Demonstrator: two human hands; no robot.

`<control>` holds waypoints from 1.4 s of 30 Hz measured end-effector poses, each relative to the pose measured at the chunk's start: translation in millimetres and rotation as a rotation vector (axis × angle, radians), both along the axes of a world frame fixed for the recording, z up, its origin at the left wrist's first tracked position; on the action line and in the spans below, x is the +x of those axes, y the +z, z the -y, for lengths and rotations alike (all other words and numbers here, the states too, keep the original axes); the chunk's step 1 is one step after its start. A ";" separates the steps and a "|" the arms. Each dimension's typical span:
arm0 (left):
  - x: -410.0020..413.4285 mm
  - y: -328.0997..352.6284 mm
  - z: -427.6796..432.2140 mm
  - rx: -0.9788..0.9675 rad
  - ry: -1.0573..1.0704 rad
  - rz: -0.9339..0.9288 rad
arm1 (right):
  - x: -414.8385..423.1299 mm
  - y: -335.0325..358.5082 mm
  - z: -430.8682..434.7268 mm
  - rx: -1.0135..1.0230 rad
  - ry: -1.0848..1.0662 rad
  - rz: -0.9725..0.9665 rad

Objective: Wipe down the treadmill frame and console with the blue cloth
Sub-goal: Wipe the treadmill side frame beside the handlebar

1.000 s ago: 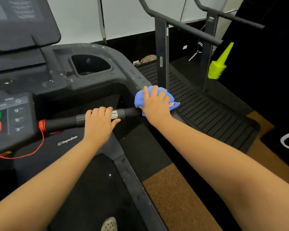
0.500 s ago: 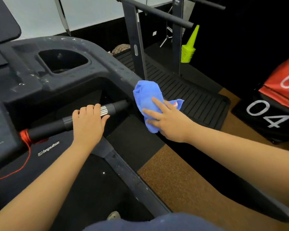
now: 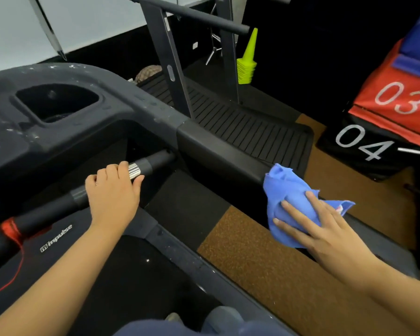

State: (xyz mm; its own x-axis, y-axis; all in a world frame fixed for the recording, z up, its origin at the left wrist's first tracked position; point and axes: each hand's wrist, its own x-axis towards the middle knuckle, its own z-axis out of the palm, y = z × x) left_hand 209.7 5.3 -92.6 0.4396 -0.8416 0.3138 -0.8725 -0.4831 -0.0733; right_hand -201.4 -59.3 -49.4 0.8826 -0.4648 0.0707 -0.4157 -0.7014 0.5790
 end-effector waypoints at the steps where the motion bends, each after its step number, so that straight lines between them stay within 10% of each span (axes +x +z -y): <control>1: -0.1 1.7 0.6 -0.003 -0.001 0.000 | 10.6 -0.3 -0.4 0.004 -0.055 0.039; 16: -14.0 15.1 9.3 -0.014 0.060 -0.092 | 109.5 -22.1 28.5 0.038 -0.318 0.258; 42: -8.7 -0.1 12.6 -0.117 0.122 -0.073 | 256.8 5.6 85.2 0.247 -0.120 0.169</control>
